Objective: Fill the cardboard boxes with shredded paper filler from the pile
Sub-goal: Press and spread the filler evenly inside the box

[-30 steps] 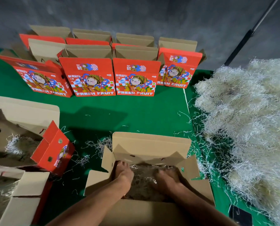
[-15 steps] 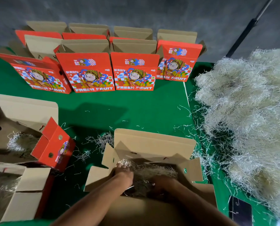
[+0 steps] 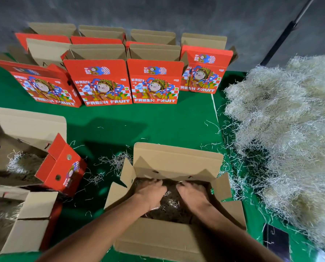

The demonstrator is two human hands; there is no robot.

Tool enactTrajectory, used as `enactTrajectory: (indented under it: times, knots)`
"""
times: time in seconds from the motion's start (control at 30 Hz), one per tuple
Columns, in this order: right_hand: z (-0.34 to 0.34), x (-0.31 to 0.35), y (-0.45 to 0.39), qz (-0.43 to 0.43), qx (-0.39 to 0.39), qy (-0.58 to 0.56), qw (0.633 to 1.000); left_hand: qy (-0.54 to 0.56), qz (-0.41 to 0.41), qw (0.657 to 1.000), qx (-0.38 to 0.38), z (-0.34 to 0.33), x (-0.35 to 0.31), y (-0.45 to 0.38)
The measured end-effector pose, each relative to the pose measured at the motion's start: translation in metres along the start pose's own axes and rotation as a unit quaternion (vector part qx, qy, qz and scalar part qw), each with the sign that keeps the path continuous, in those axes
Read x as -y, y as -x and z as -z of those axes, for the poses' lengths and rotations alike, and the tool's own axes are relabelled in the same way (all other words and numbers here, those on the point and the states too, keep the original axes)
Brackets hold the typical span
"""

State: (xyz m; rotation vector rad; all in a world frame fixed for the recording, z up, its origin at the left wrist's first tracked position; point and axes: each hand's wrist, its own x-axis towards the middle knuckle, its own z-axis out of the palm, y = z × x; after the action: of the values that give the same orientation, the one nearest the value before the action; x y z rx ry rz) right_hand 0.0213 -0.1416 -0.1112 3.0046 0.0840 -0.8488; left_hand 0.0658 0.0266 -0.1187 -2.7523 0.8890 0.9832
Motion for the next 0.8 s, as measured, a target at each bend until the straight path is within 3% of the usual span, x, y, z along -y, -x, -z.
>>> enactTrajectory:
  times: [0.07,0.23,0.4,0.5,0.63,0.8]
  knots:
    - [-0.006,0.003,-0.004,0.005,0.023,0.037,0.999,0.04,-0.007,0.999,0.032,-0.004,0.005,-0.001]
    - [-0.026,-0.008,-0.002,0.034,0.074,0.097,0.992,-0.044,0.028,0.993,0.104,-0.018,0.01,-0.01]
    - [-0.028,-0.019,-0.002,0.039,0.121,0.038,0.991,-0.122,0.048,0.98,0.148,-0.018,0.007,-0.01]
    - [-0.027,-0.02,0.003,0.063,0.106,0.056,0.991,-0.136,0.035,0.984,0.109,-0.01,0.003,-0.005]
    - [-0.016,-0.024,0.001,0.074,0.005,-0.044,0.996,-0.104,0.015,0.994,-0.034,0.007,-0.001,0.002]
    - [-0.024,-0.019,0.002,0.038,0.148,-0.03,0.988,-0.151,0.081,0.984,0.059,-0.005,0.012,0.01]
